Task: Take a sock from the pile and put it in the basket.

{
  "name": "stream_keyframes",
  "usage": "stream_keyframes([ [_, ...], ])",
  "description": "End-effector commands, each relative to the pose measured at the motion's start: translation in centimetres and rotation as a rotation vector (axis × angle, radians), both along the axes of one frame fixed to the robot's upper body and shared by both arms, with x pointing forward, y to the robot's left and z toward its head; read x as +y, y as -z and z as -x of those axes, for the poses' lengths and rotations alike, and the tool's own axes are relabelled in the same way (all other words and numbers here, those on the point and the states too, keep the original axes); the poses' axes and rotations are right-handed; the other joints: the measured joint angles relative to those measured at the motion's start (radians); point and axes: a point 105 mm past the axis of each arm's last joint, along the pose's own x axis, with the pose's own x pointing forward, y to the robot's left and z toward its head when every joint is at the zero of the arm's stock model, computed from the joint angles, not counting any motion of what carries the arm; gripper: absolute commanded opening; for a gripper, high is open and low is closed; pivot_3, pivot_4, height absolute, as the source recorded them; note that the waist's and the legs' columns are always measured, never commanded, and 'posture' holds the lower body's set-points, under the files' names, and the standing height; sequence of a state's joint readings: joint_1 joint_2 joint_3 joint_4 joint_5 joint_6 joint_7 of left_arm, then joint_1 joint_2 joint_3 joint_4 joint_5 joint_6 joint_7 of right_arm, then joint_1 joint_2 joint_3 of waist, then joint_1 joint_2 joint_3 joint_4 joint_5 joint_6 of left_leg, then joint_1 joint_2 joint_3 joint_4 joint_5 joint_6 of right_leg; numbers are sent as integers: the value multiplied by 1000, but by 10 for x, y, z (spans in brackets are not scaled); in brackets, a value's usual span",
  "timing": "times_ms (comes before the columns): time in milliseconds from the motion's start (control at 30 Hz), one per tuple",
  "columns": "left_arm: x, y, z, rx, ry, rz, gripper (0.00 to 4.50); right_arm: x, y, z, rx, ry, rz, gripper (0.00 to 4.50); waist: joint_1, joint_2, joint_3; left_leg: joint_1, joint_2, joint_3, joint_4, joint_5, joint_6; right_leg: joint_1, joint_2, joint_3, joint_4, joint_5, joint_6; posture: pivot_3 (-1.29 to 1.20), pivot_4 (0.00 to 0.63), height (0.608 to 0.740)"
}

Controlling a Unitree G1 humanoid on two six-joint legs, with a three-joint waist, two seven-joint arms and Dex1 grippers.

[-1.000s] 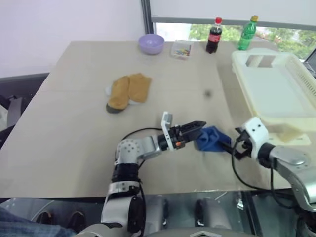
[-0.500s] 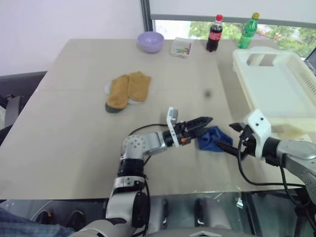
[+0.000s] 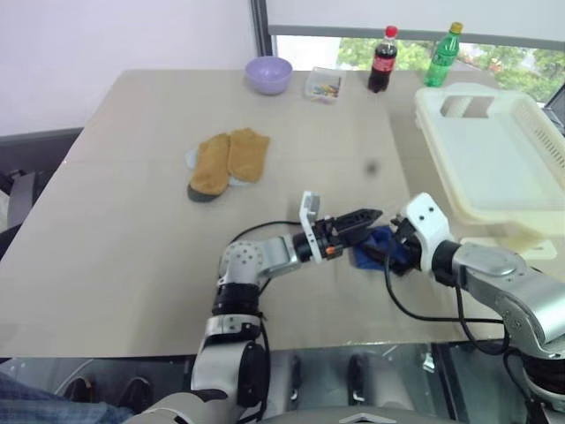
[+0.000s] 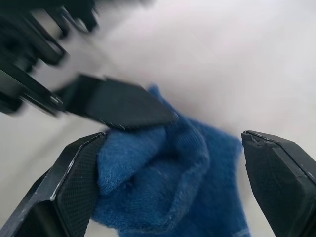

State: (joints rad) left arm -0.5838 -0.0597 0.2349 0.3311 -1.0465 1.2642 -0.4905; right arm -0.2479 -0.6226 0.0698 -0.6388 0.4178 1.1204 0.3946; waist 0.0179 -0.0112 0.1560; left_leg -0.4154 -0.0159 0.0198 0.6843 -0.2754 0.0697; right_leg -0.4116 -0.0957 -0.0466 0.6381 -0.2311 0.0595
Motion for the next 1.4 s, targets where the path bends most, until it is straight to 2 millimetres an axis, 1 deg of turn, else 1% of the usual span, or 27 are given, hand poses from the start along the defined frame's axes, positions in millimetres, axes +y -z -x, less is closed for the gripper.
stream_keyframes([
  [33,9,-20,1,-110,-23,59,4288,-18,-2,-3,-13,59,36,4500,-3,0,0,0,0,0,0,0,0,0,0,0,0,0,0,0,150,740],
  [133,25,-41,6,-215,-35,146,4288,-27,-2,-7,5,121,10,4500,-5,0,0,0,1,1,0,0,0,0,1,1,0,0,0,0,150,740],
  [200,33,-46,12,-250,-28,170,4288,-30,-4,-10,12,168,-34,4500,-5,0,0,1,2,1,0,0,0,0,2,1,1,0,0,0,150,740],
  [233,35,-41,15,-262,-13,135,4288,-31,-5,-12,16,189,-56,4500,-4,0,0,1,2,1,0,0,-1,0,2,1,2,0,0,0,150,740],
  [333,32,-13,25,-294,37,-35,4288,-34,-6,-14,35,235,-112,4500,-5,1,0,2,2,1,0,1,-1,0,2,1,3,0,0,0,150,740],
  [400,28,0,29,-303,64,-96,4288,-35,-6,-15,46,258,-135,4500,-1,1,0,2,2,1,0,1,-1,0,2,2,3,0,0,0,150,740],
  [500,17,21,28,-332,87,-206,4288,-37,-8,-17,68,298,-189,4500,2,1,0,1,0,1,0,1,-1,0,1,1,2,0,0,0,150,740],
  [533,13,24,26,-347,87,-224,4288,-37,-9,-17,76,306,-210,4500,1,1,0,1,0,1,0,1,-1,0,1,2,2,0,0,0,150,740],
  [567,10,26,25,-360,86,-235,4288,-37,-9,-18,83,313,-226,4500,2,2,0,1,0,1,0,1,-1,0,1,2,2,0,0,0,150,740],
  [667,1,23,18,-390,61,-215,4288,-43,-8,-17,96,346,-219,4500,3,2,0,1,0,1,0,1,-1,0,0,2,3,0,0,0,150,740],
  [800,-1,21,17,-395,64,-199,4288,-50,1,-12,158,389,-225,4500,-3,2,0,1,1,1,0,-1,3,-1,1,2,3,0,0,0,150,740],
  [900,3,25,19,-393,62,-207,4288,-45,11,-4,246,374,-277,4500,-4,2,0,1,1,1,0,-2,3,-1,1,2,3,0,0,0,150,740],
  [1033,7,29,20,-389,58,-219,4288,-34,21,3,348,359,-418,4500,-5,3,-1,2,2,1,0,-2,3,0,2,2,4,0,0,0,150,740],
  [1100,8,29,20,-391,56,-220,4342,-29,26,4,393,360,-507,3976,-6,3,-2,3,2,1,0,-2,4,0,2,2,4,0,0,0,150,740],
  [1133,9,29,20,-392,53,-221,4342,-26,27,4,411,358,-554,3811,-7,3,-2,3,2,1,0,-2,4,0,2,2,4,0,0,0,150,740],
  [1233,11,29,21,-392,46,-225,4342,-21,33,3,451,369,-659,2642,-12,4,-3,4,3,1,0,-2,4,0,4,3,4,0,0,0,150,740],
  [1267,12,29,21,-392,43,-227,4342,-21,35,3,463,376,-676,2191,-16,4,-3,4,4,1,0,-2,4,0,5,3,4,0,0,0,150,740],
  [1300,14,30,21,-392,39,-229,4342,-20,37,3,472,380,-684,1923,-19,5,-3,4,4,1,0,-2,4,0,5,3,5,0,0,0,150,740],
  [1400,17,30,20,-390,28,-232,4342,-14,39,3,494,371,-754,697,-29,5,-3,5,4,2,0,-2,4,0,5,4,5,0,0,0,150,740],
])
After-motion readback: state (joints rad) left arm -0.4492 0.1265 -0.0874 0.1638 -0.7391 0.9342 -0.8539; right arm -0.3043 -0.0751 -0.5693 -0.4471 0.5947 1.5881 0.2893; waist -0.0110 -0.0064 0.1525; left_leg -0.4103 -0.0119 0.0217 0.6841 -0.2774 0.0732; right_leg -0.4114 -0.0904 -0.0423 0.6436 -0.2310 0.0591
